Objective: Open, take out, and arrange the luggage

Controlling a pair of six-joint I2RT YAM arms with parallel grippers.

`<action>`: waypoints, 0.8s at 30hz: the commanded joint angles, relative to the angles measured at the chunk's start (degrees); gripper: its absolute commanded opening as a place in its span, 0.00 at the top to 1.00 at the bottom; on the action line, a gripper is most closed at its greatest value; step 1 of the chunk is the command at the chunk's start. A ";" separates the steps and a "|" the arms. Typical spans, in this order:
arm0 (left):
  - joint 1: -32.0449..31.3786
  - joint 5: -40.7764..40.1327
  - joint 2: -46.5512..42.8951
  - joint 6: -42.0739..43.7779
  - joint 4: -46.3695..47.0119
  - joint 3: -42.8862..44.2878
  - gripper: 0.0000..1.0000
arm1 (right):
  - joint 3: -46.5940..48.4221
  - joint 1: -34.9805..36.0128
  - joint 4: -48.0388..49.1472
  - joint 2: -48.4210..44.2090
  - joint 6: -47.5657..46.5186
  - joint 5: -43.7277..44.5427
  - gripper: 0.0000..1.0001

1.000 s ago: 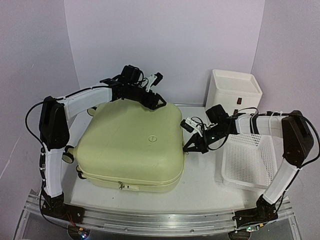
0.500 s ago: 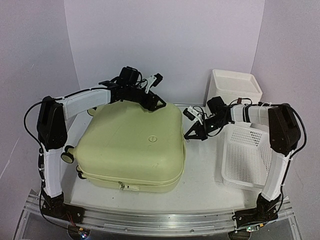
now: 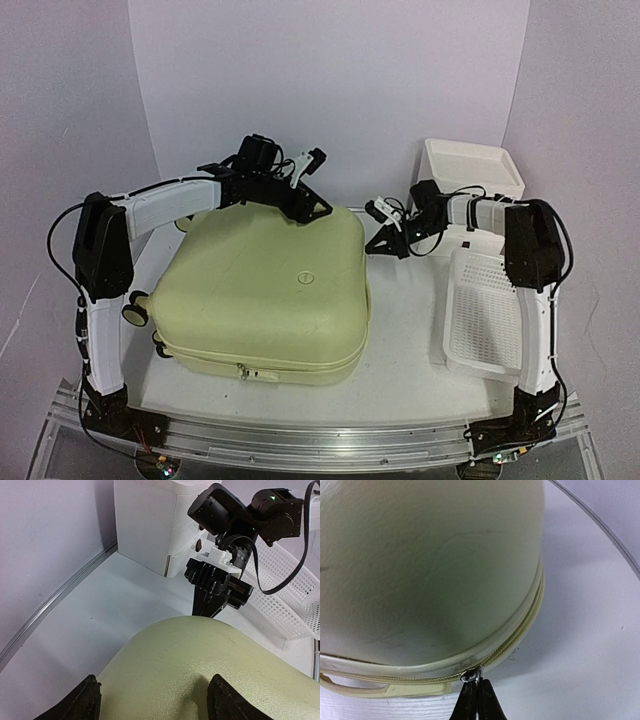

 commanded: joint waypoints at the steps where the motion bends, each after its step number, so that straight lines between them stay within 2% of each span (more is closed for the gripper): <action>1: -1.77 1.72 4.23 2.44 -16.99 -5.02 0.28 | 8.10 -1.48 4.11 4.21 -14.31 -2.57 1.00; 6: -1.77 1.87 4.75 2.39 -16.92 -5.12 0.29 | 22.29 -0.88 3.52 13.00 -13.24 -4.60 1.00; 12: -1.85 2.34 5.33 1.57 -16.24 -4.99 0.30 | 32.65 2.41 4.03 22.15 -13.87 -2.74 1.00; 16: -1.93 3.13 6.13 0.69 -15.88 -4.30 0.30 | 36.41 3.62 18.24 26.87 -0.68 -4.70 1.00; 19: -2.04 3.67 6.52 0.19 -15.50 -4.01 0.30 | 39.88 5.40 20.49 29.73 2.52 -4.36 1.00; 24: -2.03 2.79 5.85 -1.12 -15.23 -3.43 0.31 | 35.63 5.39 25.99 27.63 12.93 0.65 0.96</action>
